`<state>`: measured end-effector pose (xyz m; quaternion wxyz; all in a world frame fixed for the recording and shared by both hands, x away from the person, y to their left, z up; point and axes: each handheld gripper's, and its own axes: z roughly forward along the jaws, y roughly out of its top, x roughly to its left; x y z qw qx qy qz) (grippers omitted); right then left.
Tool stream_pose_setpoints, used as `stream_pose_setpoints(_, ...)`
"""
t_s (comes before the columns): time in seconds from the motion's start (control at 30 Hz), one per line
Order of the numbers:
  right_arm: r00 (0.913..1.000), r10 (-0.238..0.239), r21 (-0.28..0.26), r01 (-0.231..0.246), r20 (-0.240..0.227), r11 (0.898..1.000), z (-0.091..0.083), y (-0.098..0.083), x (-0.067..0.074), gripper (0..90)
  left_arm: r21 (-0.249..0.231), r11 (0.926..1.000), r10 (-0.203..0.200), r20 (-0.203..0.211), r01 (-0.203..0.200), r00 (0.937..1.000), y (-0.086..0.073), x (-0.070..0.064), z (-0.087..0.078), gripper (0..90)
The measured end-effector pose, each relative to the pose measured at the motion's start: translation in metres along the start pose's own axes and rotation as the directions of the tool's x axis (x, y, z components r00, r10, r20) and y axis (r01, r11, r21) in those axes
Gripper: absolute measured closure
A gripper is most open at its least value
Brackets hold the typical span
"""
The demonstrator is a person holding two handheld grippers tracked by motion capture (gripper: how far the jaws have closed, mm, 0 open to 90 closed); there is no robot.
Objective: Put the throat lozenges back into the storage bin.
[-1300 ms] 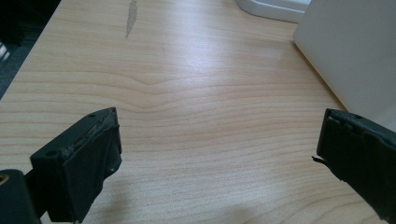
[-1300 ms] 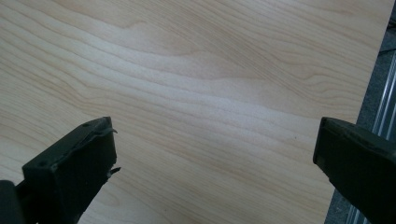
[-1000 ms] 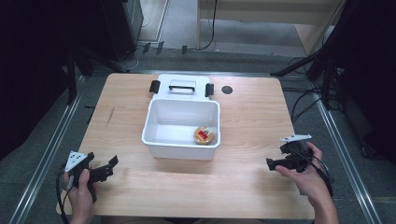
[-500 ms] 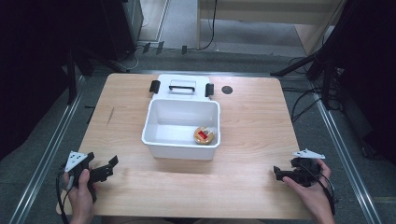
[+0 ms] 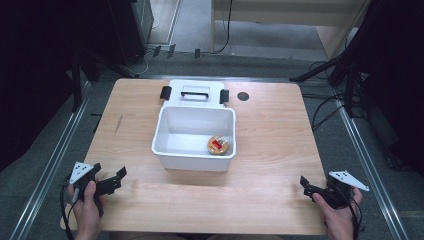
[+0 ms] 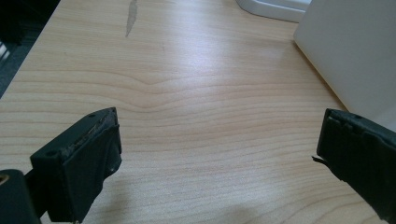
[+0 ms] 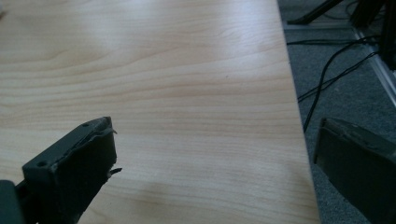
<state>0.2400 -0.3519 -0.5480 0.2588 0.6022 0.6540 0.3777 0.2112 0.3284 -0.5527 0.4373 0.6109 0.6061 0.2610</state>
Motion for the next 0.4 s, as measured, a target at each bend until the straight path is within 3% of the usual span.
stream_pose_setpoints(0.13, 0.9996, 0.027, -0.032, -0.027, 0.011, 0.999, -0.0031, -0.0015, -0.0011, 0.0, 0.0, 1.0, -0.007, 0.0, 0.007, 1.0, 0.0001, 0.0001, 0.0, 0.2)
stream_pose_setpoints(0.4, 0.9994, 0.033, -0.014, -0.033, 0.009, 0.999, -0.0019, -0.0012, -0.0018, 0.0, 0.002, 0.9999, -0.011, -0.001, 0.011, 0.9999, 0.0003, 0.0005, 0.0003, 0.2)
